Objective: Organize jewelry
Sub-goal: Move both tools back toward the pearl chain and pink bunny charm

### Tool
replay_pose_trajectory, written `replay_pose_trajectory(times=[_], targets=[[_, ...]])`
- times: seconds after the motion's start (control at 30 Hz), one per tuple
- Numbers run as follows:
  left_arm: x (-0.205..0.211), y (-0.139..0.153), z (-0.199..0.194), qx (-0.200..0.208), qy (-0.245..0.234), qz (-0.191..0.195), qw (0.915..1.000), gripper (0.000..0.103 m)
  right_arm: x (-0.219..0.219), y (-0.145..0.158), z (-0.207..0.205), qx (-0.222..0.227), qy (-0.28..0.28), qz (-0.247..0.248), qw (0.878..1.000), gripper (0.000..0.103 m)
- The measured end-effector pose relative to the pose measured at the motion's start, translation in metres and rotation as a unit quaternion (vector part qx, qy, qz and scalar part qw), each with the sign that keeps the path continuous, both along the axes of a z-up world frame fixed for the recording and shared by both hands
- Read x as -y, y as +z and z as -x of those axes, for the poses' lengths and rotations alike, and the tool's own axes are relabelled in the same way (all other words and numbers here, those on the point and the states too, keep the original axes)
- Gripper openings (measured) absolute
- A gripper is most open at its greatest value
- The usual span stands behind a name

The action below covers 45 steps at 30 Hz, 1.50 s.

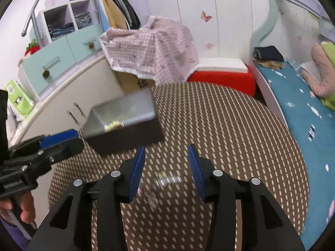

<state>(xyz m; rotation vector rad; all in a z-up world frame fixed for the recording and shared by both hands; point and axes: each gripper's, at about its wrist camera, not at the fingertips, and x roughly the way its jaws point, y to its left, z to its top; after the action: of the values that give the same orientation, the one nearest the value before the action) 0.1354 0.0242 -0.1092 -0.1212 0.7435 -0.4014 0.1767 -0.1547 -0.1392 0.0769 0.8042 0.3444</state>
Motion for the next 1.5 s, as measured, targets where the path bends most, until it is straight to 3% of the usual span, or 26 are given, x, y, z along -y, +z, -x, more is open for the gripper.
replay_pose_trajectory(times=[0.4, 0.73, 0.77, 0.8, 0.83, 1.17, 1.33, 1.43, 1.5], targets=[[0.023, -0.069, -0.001, -0.069, -0.012, -0.042, 0.9967, 0.043, 0.035, -0.038, 0.025, -0.03, -0.026, -0.018, 0.999, 0.047], [0.032, -0.08, -0.011, -0.073, -0.012, -0.055, 0.9957, 0.04, 0.034, -0.046, 0.025, -0.038, -0.024, -0.024, 0.999, 0.047], [0.032, -0.081, -0.011, -0.071, -0.011, -0.06, 0.9956, 0.036, 0.033, -0.046, 0.025, -0.038, -0.024, -0.023, 0.999, 0.047], [0.033, -0.081, -0.012, -0.067, -0.008, -0.073, 0.9951, 0.023, 0.033, -0.046, 0.024, -0.038, -0.023, -0.023, 0.999, 0.047], [0.032, -0.081, -0.012, -0.063, -0.007, -0.083, 0.9946, 0.017, 0.032, -0.046, 0.024, -0.038, -0.023, -0.023, 0.999, 0.047], [0.015, -0.081, -0.009, -0.067, -0.009, -0.057, 0.9961, 0.0, 0.01, -0.044, 0.021, -0.036, -0.006, -0.01, 0.999, 0.047], [0.003, -0.083, -0.004, -0.071, -0.002, -0.05, 0.9962, 0.0, -0.007, -0.043, 0.021, -0.033, 0.013, 0.0, 0.999, 0.047], [-0.005, -0.083, -0.004, -0.08, 0.0, -0.016, 0.9967, 0.0, -0.013, -0.042, 0.021, -0.033, 0.018, 0.002, 0.999, 0.047], [-0.004, -0.081, -0.005, -0.079, -0.001, -0.013, 0.9968, 0.008, -0.014, -0.041, 0.021, -0.032, 0.018, 0.002, 0.999, 0.047]])
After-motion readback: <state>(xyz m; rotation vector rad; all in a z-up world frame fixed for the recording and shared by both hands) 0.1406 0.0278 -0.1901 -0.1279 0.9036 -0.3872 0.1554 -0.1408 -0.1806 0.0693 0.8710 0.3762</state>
